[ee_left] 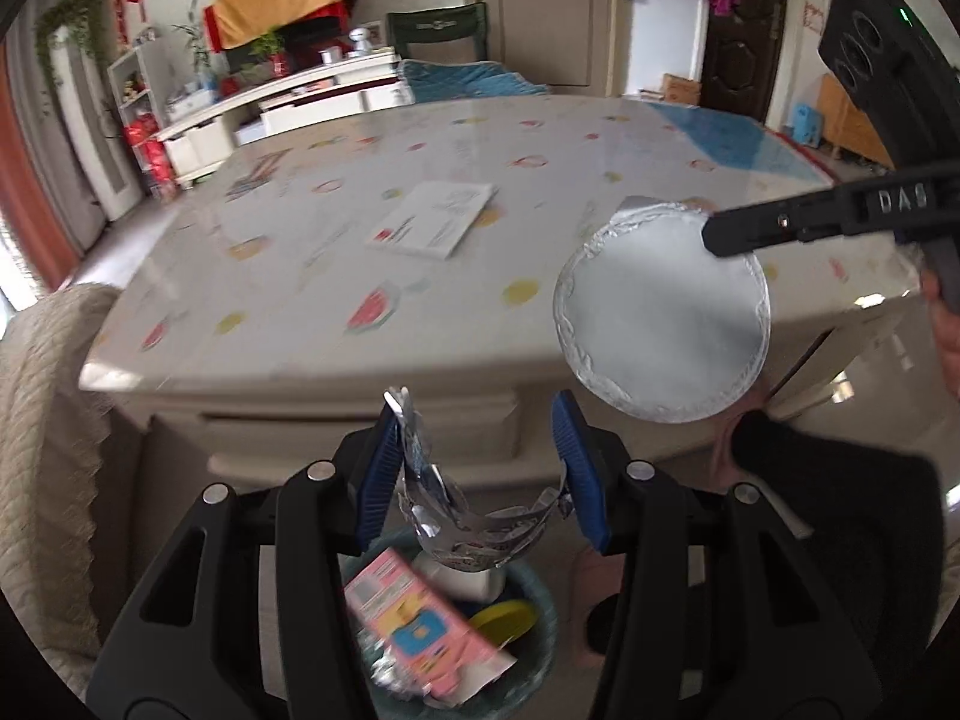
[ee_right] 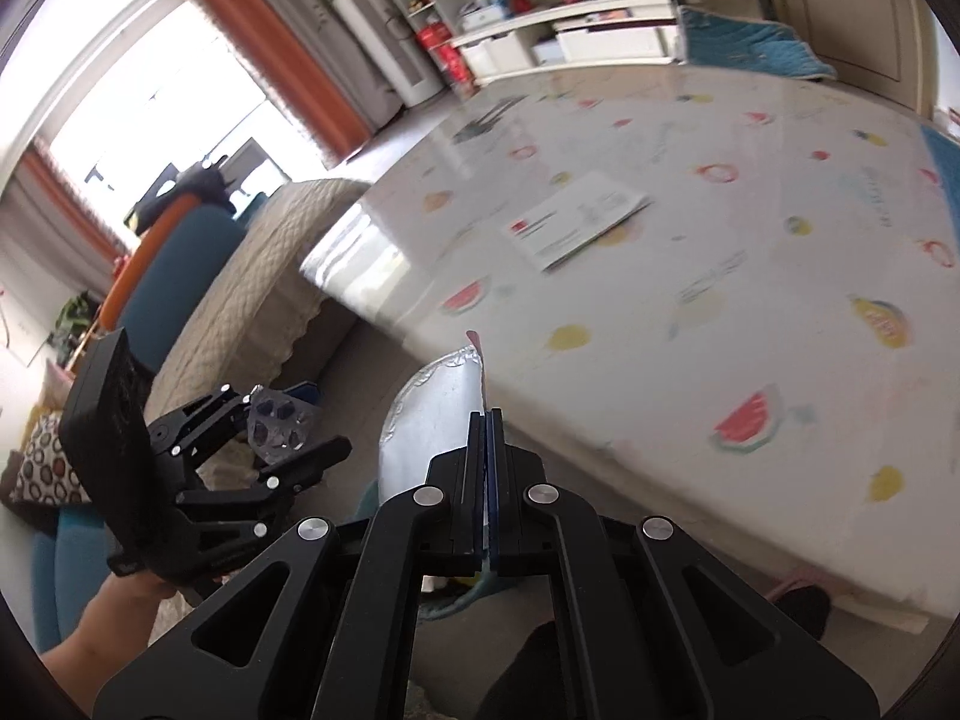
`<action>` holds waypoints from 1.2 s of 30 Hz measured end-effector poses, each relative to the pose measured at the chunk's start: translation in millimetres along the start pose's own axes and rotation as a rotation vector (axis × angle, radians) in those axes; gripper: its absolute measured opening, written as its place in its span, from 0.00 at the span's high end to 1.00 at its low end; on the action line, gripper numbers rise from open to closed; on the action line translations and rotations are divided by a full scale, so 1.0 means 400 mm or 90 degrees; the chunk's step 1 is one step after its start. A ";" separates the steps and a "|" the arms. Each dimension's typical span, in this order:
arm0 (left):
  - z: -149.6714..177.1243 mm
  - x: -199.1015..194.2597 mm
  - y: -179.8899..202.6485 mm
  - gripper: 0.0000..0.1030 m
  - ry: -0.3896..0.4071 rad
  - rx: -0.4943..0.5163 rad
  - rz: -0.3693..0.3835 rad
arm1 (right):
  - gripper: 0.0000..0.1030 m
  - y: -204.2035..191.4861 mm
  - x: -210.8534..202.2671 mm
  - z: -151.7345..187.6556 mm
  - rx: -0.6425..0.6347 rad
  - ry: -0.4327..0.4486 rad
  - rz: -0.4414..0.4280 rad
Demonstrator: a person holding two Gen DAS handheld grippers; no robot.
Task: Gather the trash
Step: 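Open both grippers to drop the foil pack and plate into the bin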
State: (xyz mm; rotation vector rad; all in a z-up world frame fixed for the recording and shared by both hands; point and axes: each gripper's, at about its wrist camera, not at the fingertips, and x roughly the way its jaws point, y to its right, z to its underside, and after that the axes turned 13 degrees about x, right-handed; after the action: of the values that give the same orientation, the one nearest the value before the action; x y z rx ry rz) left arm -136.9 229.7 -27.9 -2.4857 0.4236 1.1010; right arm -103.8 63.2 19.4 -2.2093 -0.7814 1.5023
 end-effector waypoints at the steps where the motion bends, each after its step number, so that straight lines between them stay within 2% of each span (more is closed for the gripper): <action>1: 0.022 -0.006 -0.005 0.55 -0.007 0.002 -0.016 | 0.99 -0.024 0.028 0.017 -0.010 -0.013 -0.004; 6: 0.151 -0.026 -0.040 0.55 -0.049 -0.014 -0.069 | 0.99 -0.102 0.164 0.081 -0.027 -0.068 -0.026; 10: 0.242 0.009 -0.071 0.55 -0.093 -0.049 -0.078 | 0.99 -0.143 0.292 0.140 -0.037 -0.119 -0.025; 14: 0.314 0.060 -0.076 0.55 -0.136 -0.076 -0.068 | 0.99 -0.155 0.411 0.197 -0.040 -0.169 -0.010; 15: 0.332 0.081 -0.076 0.51 -0.148 -0.082 -0.065 | 0.99 -0.155 0.435 0.209 -0.042 -0.181 -0.003; 16: 0.353 0.092 -0.078 0.50 -0.154 -0.089 -0.061 | 0.99 -0.156 0.464 0.222 -0.044 -0.194 0.005; 23: 0.463 0.224 -0.074 0.50 -0.222 -0.135 -0.018 | 0.98 -0.112 0.599 0.271 -0.024 -0.242 0.048; 26: 0.488 0.264 -0.078 0.40 -0.240 -0.154 0.001 | 0.97 -0.086 0.643 0.284 -0.019 -0.260 0.061; 28: 0.499 0.286 -0.078 0.29 -0.256 -0.158 -0.004 | 0.95 -0.077 0.675 0.295 -0.015 -0.272 0.070; 32: 0.501 0.294 -0.081 0.25 -0.261 -0.164 -0.008 | 0.95 -0.062 0.703 0.301 -0.010 -0.275 0.078; 33: 0.502 0.293 -0.081 0.22 -0.261 -0.164 -0.009 | 0.91 -0.060 0.701 0.299 -0.009 -0.272 0.081; 35: 0.496 0.282 -0.084 0.19 -0.256 -0.157 -0.019 | 0.76 -0.056 0.684 0.285 -0.010 -0.259 0.084; 36: 0.493 0.279 -0.082 0.16 -0.254 -0.153 -0.021 | 0.64 -0.058 0.676 0.280 -0.016 -0.251 0.092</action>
State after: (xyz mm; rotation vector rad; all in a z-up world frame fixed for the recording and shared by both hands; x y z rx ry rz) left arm -176.8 336.8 -226.5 -2.3685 0.1390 1.6706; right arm -136.8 247.4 -206.9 -2.0495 -0.7670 2.0473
